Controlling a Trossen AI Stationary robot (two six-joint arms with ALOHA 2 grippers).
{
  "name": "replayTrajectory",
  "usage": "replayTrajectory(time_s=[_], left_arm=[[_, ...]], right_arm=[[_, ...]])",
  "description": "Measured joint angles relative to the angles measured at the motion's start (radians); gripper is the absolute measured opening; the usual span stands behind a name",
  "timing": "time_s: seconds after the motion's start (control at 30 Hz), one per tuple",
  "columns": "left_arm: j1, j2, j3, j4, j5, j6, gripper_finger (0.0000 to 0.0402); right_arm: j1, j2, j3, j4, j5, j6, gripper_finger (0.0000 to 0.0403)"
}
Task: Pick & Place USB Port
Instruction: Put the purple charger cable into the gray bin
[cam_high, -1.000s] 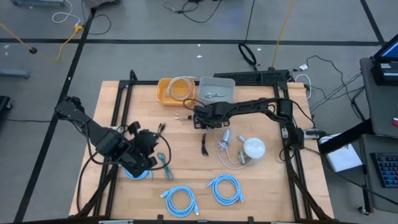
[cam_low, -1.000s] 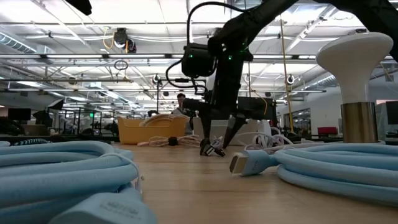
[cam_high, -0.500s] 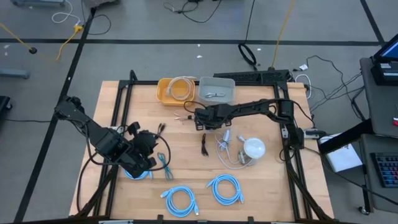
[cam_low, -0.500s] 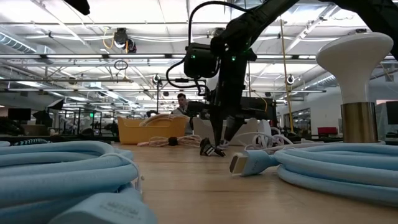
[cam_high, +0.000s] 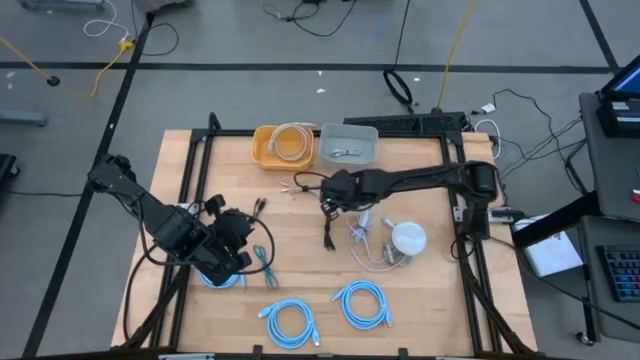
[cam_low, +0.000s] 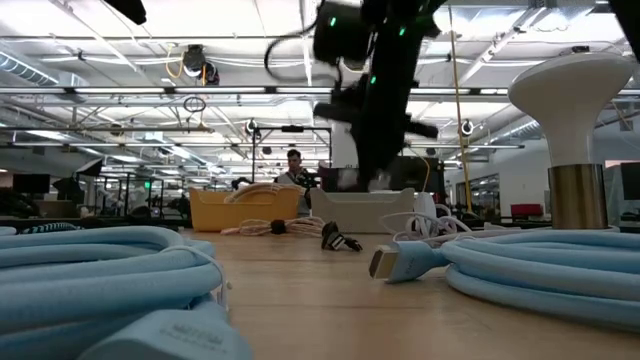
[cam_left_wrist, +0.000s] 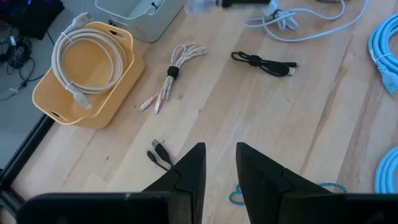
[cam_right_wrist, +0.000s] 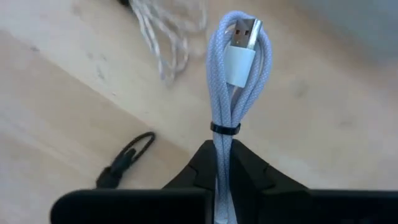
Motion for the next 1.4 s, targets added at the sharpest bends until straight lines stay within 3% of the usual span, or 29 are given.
replayTrajectory(time_s=[0.27,0.5,0.73,0.97,1.4], left_arm=[[0.011,0.0,0.0,-0.003,-0.015,0.014,0.0092],[0.035,0.0,0.0,-0.002,0.016,0.009,0.0092],[0.035,0.0,0.0,-0.003,0.039,0.005,0.0092],[0.035,0.0,0.0,-0.012,0.051,-0.013,0.0092],[0.035,0.0,0.0,-0.043,0.067,-0.027,0.0092]], right_arm=[[-0.034,-0.142,0.003,-0.096,0.11,-0.646,0.0012],[-0.144,-0.116,0.002,-0.107,0.328,-0.913,0.0012],[-0.244,-0.078,0.002,0.087,0.34,-1.084,0.0012],[-0.336,-0.017,0.003,0.109,0.286,-1.19,0.0012],[-0.357,0.075,0.003,0.184,0.269,-1.241,0.0015]])
